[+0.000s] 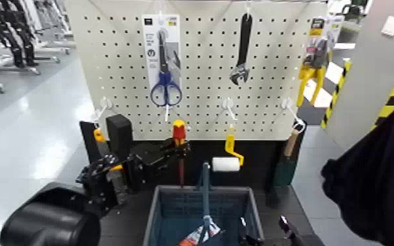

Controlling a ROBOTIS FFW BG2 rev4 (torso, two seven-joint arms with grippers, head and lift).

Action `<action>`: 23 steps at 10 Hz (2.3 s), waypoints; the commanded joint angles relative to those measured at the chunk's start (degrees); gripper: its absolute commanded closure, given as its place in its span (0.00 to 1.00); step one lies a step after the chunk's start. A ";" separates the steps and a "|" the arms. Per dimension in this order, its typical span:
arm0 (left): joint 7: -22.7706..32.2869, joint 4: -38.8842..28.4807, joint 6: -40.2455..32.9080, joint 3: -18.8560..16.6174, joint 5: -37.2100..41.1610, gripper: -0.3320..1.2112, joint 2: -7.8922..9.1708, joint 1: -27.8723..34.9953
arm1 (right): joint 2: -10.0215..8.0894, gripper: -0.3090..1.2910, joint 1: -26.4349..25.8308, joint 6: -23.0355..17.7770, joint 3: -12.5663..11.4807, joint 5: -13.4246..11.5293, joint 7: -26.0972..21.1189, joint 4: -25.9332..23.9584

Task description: Put the red screwdriver into the crate.

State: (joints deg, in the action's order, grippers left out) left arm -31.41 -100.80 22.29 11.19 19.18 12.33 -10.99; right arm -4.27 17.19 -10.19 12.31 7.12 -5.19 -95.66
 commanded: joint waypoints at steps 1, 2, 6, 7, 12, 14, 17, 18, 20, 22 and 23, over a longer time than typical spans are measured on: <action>1.00 -6.43 8.39 -2.93 0.77 0.96 -0.02 2.90 | 0.05 0.28 0.04 0.08 -0.09 0.00 0.00 -0.14; 1.61 -7.04 9.18 -3.81 2.17 0.96 -0.20 4.22 | 0.14 0.28 0.13 0.08 -0.18 0.00 0.00 -0.14; 1.09 -0.28 7.33 -3.19 10.17 0.96 -0.20 6.33 | 0.05 0.28 0.13 0.17 -0.09 0.00 0.09 -0.31; 1.00 1.22 7.24 -3.02 11.05 0.96 -0.20 6.50 | 0.05 0.28 0.13 0.17 -0.09 0.00 0.09 -0.31; 1.09 10.18 5.75 -1.44 15.80 0.96 -0.99 6.07 | 0.14 0.28 0.13 -0.09 0.08 0.26 0.09 -0.14; 2.14 10.18 7.51 -1.35 16.94 0.91 -0.99 5.80 | 0.14 0.28 0.13 -0.27 0.08 0.44 0.09 -0.05; 4.34 9.92 8.30 -1.44 18.96 0.58 -0.99 6.07 | 0.14 0.28 0.21 -0.36 0.08 0.61 0.09 -0.05; 4.60 9.48 8.12 -1.70 19.22 0.39 -0.99 6.07 | 0.14 0.28 0.21 -0.36 0.08 0.61 0.09 -0.05; 4.60 8.34 5.75 -1.70 18.43 0.28 -0.90 6.15 | 0.14 0.28 0.21 -0.36 0.08 0.61 0.09 0.04; 4.43 7.55 3.11 -1.70 17.55 0.27 -0.82 6.33 | 0.14 0.28 0.13 -0.36 0.08 0.61 0.09 0.04; 4.07 7.46 1.27 -1.61 16.94 0.27 -0.82 6.59 | 0.14 0.28 0.13 -0.36 0.08 0.61 0.09 0.13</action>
State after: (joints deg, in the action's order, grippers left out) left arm -27.23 -93.21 24.76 9.56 36.55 11.53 -4.54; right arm -4.13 17.32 -10.55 12.39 7.73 -5.10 -95.57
